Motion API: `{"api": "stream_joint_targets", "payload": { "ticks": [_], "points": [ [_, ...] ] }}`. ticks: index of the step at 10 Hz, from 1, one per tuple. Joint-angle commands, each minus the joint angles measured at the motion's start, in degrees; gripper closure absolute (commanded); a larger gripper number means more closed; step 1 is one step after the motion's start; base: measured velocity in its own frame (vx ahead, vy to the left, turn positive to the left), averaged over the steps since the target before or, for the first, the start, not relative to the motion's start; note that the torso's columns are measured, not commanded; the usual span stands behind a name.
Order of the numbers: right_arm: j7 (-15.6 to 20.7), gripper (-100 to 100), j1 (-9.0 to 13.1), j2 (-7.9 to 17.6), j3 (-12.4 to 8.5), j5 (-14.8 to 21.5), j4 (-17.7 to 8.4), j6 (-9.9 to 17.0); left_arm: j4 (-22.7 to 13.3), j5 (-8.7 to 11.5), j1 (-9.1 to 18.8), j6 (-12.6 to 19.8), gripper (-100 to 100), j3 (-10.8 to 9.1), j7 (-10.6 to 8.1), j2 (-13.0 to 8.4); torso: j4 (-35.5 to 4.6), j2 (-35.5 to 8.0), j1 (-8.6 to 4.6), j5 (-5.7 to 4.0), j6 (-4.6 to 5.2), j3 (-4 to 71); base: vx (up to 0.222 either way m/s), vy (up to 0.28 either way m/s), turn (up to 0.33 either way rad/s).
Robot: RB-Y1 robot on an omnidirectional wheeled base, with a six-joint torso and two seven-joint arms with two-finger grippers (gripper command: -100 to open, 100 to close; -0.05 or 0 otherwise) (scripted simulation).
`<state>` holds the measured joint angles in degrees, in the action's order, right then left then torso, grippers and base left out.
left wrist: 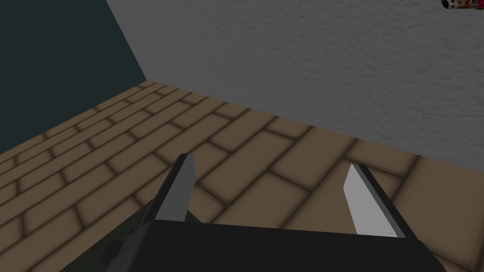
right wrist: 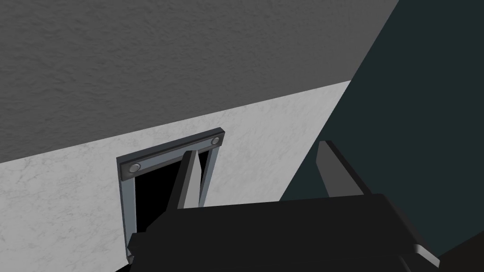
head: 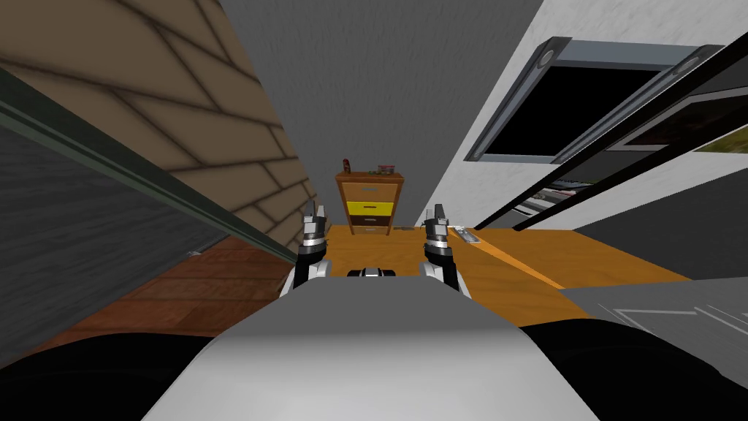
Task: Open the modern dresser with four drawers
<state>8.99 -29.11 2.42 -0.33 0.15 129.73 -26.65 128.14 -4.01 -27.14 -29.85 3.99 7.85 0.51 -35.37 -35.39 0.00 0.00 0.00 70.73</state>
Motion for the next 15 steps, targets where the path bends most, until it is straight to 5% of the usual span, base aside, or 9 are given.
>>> {"api": "stream_joint_targets", "payload": {
  "ticks": [1,7,15],
  "points": [
    [0.0,0,0.0,0.0,0.0,0.0,0.0,0.0,-0.1,0.0,0.1,0.5,-100,0.0,0.0,-2.1,-4.2,-4.2,0.0,0.0,0.0,8.5,0.022,-0.003,-0.006],
    [0.0,0,0.0,0.0,0.0,0.0,0.0,0.0,-0.8,0.1,1.6,5.5,-100,0.05,0.05,-8.1,-6.9,-6.8,-0.01,0.0,0.0,13.9,0.068,-0.011,-0.016],
    [0.0,0,0.0,0.0,0.0,0.0,0.0,0.0,-2.1,0.3,4.4,15.3,-100,0.13,0.15,-10.0,-6.9,-6.9,-0.06,-0.02,0.0,13.8,0.118,-0.019,-0.025]
  ]
}}
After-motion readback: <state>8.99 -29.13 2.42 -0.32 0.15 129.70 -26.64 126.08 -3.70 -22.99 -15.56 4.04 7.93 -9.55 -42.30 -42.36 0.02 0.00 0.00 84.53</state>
